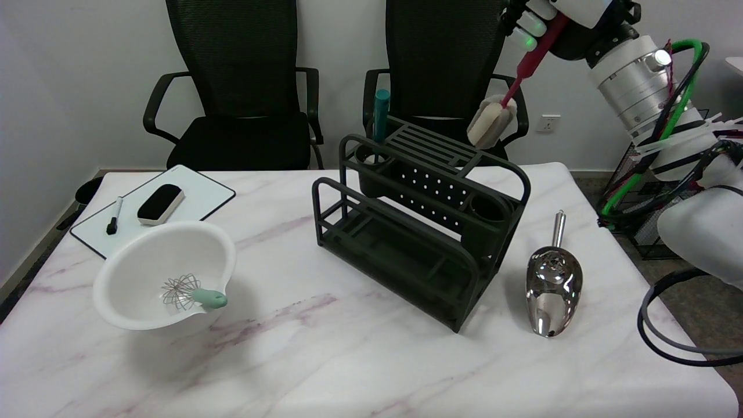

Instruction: Place the pink sponge bottle brush into the kitchen storage rack.

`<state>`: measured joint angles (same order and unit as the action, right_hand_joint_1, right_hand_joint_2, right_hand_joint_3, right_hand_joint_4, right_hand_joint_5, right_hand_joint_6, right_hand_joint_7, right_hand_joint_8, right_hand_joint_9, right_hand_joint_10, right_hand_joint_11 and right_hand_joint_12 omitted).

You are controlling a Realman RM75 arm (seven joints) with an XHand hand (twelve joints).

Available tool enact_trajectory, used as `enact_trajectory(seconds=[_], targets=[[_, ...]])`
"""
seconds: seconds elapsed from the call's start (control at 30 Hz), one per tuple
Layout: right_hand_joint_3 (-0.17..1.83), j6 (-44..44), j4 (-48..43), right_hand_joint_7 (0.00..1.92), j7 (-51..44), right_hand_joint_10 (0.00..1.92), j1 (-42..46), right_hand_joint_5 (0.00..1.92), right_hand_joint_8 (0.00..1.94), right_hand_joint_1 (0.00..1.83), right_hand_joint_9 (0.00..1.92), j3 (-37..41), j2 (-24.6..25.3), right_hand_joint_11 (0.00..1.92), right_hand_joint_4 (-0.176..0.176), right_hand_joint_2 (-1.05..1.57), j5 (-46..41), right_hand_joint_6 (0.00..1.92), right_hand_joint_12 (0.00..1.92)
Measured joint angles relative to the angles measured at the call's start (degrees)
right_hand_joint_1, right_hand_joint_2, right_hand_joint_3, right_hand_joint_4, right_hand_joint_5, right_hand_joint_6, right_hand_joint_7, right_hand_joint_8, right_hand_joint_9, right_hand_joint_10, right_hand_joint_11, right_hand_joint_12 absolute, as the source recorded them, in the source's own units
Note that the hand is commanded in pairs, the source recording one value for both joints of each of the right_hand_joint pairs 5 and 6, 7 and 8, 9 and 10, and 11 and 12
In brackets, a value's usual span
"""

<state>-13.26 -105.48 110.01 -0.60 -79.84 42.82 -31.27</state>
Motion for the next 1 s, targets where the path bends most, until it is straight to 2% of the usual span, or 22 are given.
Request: enact_trajectory(seconds=[0.3,1.0], targets=[[0.5,0.6,1.2,1.92,0.0,1.92,1.1,1.92,1.92,1.02,1.92,-0.6,-1.4,1.92,0.0,1.57,-0.1,1.92,1.92],[0.5,-4.9,5.4,1.92,0.5,1.92,2.7,1.92,1.92,1.02,1.92,-3.8,-2.3,1.92,0.0,1.57,-0.7,1.92,1.92]])
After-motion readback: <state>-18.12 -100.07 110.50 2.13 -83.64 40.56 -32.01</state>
